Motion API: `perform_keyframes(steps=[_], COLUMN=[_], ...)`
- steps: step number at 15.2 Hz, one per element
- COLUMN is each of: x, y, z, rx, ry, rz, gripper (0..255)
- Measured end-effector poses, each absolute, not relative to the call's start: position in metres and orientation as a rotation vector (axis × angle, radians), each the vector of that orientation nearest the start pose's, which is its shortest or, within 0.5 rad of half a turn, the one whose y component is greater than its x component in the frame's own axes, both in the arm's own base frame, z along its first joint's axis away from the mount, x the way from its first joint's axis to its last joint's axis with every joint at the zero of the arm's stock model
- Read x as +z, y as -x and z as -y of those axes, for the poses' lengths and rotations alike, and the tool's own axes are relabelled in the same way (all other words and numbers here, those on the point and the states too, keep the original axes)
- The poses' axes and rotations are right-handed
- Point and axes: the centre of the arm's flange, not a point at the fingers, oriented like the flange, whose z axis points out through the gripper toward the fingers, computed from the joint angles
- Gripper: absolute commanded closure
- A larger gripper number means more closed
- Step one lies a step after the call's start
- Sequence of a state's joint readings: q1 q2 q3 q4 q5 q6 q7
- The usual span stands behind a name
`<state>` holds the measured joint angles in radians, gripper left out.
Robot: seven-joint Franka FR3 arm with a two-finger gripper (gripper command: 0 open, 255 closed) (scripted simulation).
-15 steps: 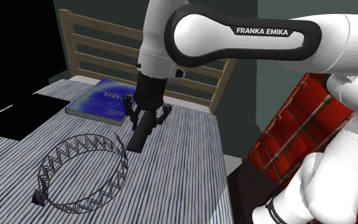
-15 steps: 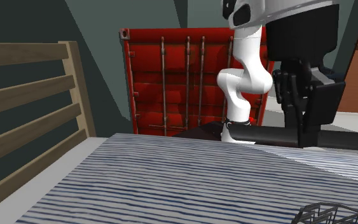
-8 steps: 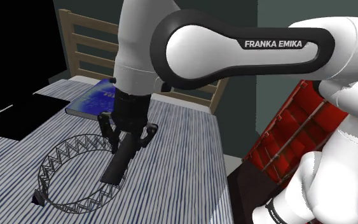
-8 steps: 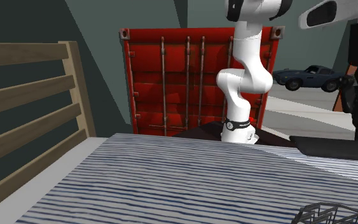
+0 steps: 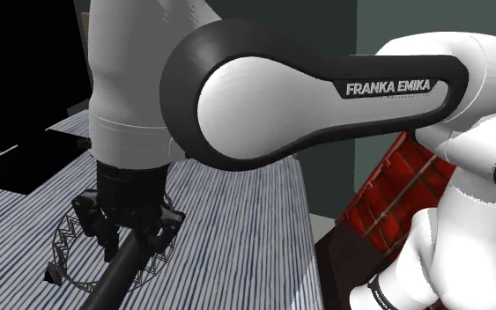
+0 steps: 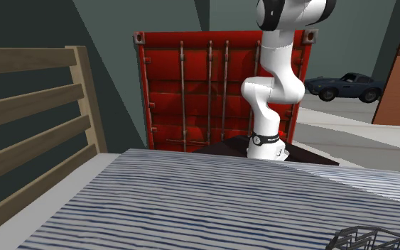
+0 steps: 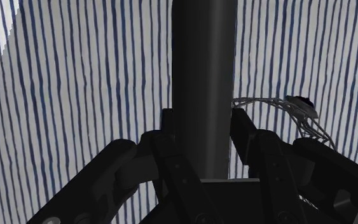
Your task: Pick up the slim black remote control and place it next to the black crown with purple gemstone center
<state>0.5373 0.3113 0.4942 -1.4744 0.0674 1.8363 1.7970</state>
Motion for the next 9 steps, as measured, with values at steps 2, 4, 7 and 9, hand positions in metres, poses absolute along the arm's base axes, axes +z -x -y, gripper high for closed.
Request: perform_keyframes(steps=[2, 4, 7, 9], x=[0.53, 0.532, 0.519, 0.508], y=[-0.355, -0.34, -0.333, -0.333], z=[-0.569, -0.59, -0.599, -0.599], rx=[0.294, 0.294, 0.295, 0.294], ry=[2.767, 2.767, 2.767, 2.767], rz=[-1.182, -1.182, -1.183, -1.184], gripper=[255, 255, 255, 255])
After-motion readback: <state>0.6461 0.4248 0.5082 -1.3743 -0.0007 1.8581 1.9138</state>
